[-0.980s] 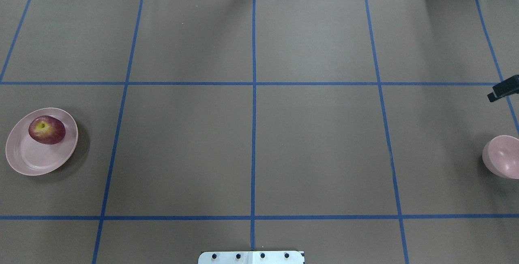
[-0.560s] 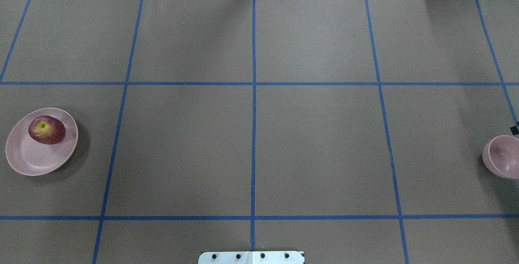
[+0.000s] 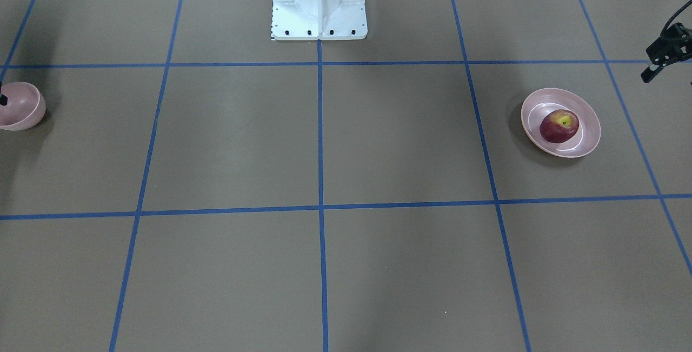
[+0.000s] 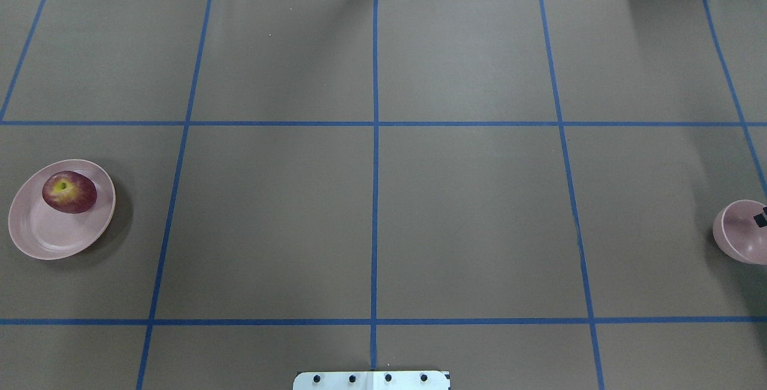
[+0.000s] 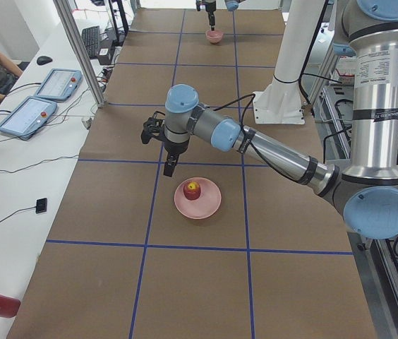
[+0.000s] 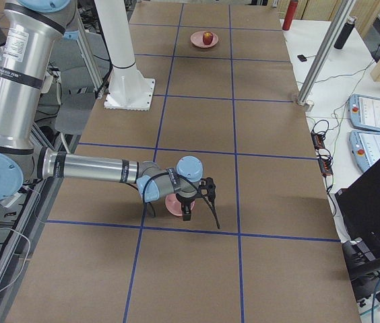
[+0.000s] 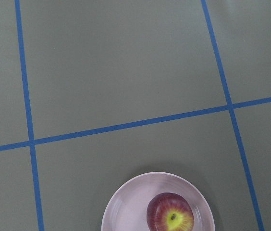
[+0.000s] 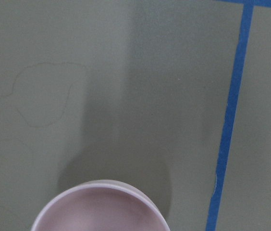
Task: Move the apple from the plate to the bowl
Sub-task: 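Lower the right gripper onto the rim of the pink bowl and grasp it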
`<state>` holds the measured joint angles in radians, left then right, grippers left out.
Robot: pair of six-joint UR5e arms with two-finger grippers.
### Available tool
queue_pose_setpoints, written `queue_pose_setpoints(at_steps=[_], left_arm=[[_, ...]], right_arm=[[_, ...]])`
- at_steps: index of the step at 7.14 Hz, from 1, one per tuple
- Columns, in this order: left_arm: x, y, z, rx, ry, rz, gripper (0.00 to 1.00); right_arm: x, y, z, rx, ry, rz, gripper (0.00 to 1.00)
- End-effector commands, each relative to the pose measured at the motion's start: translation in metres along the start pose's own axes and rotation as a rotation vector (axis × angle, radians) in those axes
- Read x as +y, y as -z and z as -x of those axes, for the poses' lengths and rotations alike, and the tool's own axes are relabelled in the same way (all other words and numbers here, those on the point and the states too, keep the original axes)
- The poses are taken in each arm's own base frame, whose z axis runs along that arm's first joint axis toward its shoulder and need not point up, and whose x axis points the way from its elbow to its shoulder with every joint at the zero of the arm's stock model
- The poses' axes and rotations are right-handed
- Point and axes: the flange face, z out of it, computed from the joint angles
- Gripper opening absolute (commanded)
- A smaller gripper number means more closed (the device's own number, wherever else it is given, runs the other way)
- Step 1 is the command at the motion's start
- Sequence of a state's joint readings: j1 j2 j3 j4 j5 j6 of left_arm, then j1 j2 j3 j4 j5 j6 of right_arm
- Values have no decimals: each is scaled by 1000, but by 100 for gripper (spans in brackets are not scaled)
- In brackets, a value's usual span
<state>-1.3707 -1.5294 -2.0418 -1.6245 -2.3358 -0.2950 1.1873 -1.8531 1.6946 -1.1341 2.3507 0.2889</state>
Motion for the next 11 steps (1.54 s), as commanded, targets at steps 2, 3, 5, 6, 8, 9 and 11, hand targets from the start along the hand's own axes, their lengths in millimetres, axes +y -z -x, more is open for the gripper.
queue_pose_setpoints(at_steps=[2,3,5,6,8,9,11], left_arm=[[-1,0,-1,-3,-3,-3,98],[-1,1,-1,-4,-4,-4,98],[-1,1,-1,-4,-4,-6,98],[-1,1,-1,-4,-4,-6,98],[-1,2,-1,-4,-7,-7,98],[-1,4,-3,-3,-7,-9,98],[-1,4,-3,-3,-8,-11,98]], right_arm=[[6,-20,-7,12,-2,45,95],[8,-24,-11,15,-10,54,95],[8,-31,-11,14,-20,71,36],[7,-35,-11,14,-16,81,0],[8,-36,-12,18,-19,84,0],[7,-35,-10,15,-15,80,0],[-9,-13,19,-16,11,38,0]])
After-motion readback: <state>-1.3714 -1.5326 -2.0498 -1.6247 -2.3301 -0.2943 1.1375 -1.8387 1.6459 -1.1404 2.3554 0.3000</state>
